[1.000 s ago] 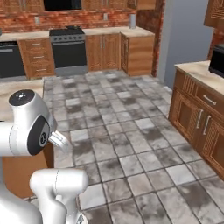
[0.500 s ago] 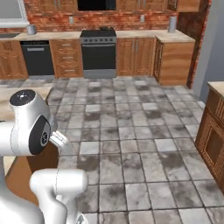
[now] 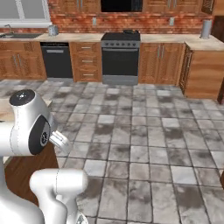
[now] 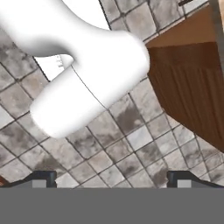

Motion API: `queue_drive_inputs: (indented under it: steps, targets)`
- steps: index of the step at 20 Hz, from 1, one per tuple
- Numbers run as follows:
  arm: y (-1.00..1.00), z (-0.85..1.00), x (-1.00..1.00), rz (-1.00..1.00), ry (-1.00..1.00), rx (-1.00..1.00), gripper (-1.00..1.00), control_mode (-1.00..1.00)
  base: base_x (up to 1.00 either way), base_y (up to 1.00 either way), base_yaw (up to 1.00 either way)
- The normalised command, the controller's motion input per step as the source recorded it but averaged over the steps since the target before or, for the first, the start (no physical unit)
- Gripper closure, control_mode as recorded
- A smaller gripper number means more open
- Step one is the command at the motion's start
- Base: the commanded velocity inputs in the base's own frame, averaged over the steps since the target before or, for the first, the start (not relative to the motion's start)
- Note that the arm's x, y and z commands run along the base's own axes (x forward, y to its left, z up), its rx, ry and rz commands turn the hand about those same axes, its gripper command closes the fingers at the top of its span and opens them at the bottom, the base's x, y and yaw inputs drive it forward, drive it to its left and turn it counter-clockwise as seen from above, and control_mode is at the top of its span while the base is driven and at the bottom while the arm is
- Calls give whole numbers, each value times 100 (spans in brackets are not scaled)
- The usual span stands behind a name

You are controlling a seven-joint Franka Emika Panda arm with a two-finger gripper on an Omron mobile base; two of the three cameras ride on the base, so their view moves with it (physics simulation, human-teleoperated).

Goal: Take the chicken drumsticks from the pan and place one on each plate on the dining counter.

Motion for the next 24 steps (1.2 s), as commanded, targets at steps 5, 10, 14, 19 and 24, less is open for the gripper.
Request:
queue_drive_inputs:
  steps: [5, 10, 14, 19, 24]
  targets:
    - [0, 0, 0, 0, 0, 0, -100, 100, 100, -24, 25]
    - [0, 0, 0, 0, 0, 0, -100, 100, 100, -17, 25]
    - [0, 0, 0, 0, 0, 0, -100, 100, 100, -15, 23]
    - [0, 0, 0, 0, 0, 0, -100, 100, 100, -24, 25]
    - [0, 0, 0, 0, 0, 0, -100, 100, 100, -18, 30]
